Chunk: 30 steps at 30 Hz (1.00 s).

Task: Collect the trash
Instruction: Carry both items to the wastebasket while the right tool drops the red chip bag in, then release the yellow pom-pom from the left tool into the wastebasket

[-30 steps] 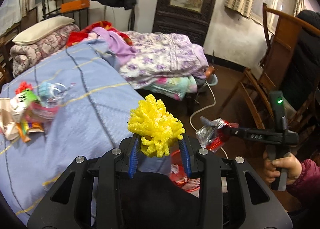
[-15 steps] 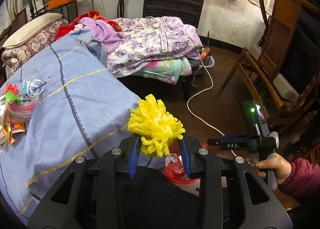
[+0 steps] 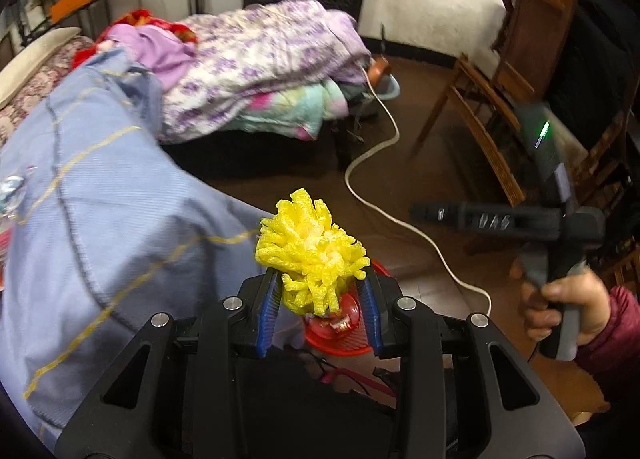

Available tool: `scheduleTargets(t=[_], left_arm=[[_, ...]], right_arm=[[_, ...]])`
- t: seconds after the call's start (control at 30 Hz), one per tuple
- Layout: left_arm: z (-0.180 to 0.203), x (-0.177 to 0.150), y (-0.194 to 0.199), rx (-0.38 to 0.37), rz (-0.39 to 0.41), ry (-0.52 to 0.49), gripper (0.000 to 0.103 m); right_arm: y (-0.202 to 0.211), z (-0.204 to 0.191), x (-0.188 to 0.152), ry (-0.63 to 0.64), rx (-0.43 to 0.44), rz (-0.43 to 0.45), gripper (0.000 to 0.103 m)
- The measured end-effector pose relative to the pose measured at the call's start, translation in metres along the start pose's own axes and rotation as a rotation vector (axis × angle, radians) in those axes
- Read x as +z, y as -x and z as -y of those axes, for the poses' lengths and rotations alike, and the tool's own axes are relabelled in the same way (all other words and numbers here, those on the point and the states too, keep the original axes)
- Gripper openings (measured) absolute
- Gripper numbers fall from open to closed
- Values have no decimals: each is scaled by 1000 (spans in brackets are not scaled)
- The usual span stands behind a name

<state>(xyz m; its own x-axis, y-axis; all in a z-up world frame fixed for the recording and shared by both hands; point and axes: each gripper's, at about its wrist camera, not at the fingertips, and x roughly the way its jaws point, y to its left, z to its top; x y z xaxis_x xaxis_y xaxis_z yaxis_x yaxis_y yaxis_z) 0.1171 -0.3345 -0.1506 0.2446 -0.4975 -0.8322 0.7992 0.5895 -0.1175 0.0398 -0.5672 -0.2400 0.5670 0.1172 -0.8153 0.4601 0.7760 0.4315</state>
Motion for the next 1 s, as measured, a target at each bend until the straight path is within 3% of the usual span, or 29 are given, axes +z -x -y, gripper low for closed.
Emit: scheduleTargets(t=[0.3,0.33,0.4,0.5,0.8,1.0], left_arm=[[35,8,-46,-42,-89,-90,40],[38,10,-50,-44,-96,-90,43],[40,13,-50,-42,-91,-86,63],[40,18,-42,-34,-61,-86,74],[17,20,-24,38,-11,-11,77],[1,13,-6,83,29,24,80]], right_arm=[[37,-5,15,31,17,119,74],[39,-5,15,32,15,122,74],[41,-3,15,36,9,128,74],[44,-1,17,28,11,138,74],[44,-17,12,81,-27,144,75],[36,-45,8,178,-172,121,84]])
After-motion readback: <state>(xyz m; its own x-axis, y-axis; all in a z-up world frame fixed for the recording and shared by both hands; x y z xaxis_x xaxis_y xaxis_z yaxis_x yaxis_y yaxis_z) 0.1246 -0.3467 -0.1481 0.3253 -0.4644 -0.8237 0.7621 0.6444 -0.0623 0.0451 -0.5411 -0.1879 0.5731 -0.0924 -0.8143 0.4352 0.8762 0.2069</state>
